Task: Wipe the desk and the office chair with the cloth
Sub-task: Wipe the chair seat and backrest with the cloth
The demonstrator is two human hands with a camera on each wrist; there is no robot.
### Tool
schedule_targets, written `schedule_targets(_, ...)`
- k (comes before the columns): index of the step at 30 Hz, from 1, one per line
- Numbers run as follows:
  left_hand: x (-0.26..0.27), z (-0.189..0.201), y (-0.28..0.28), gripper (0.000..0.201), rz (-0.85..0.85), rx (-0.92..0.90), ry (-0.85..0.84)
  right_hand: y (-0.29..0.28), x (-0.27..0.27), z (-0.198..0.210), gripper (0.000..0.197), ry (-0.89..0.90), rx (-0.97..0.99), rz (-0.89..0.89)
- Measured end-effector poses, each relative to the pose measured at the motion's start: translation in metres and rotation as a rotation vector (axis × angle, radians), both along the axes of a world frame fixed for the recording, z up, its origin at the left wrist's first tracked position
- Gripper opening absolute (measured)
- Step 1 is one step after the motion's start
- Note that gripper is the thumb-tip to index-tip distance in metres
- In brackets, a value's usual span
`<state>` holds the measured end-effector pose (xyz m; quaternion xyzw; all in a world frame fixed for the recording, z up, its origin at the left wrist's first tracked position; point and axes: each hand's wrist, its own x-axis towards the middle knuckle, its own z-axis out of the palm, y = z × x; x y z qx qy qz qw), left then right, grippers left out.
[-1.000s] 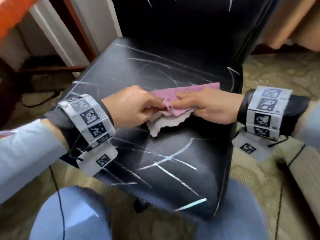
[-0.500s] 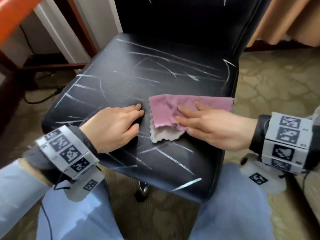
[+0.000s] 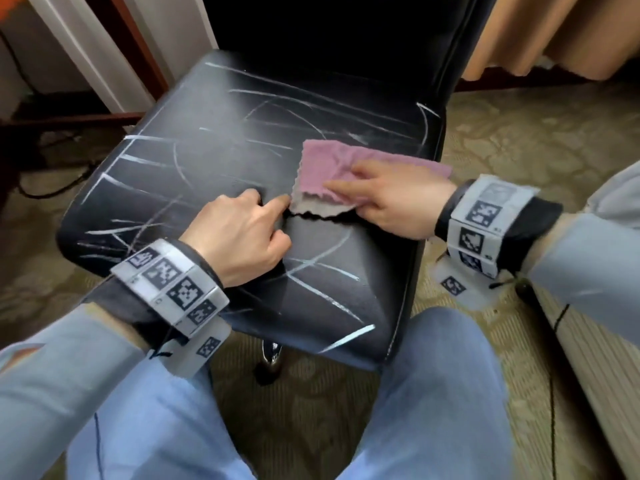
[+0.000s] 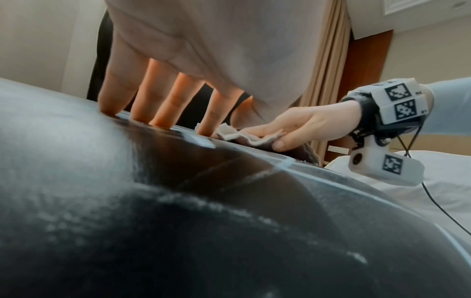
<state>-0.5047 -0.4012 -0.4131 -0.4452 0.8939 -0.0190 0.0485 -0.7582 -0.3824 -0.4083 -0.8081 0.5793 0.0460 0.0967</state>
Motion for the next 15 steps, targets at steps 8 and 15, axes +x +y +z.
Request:
schedule_targets(8,-0.009,0.003,-0.005,0.062,0.036,0.060,0.034,-0.019,0.014,0.010,0.059,0.067,0.031,-0.141)
schedule_targets(15,-0.014,0.005,-0.001,0.038,0.063,0.039,0.054,-0.008,0.021,0.000,0.062,0.028,0.016,-0.077)
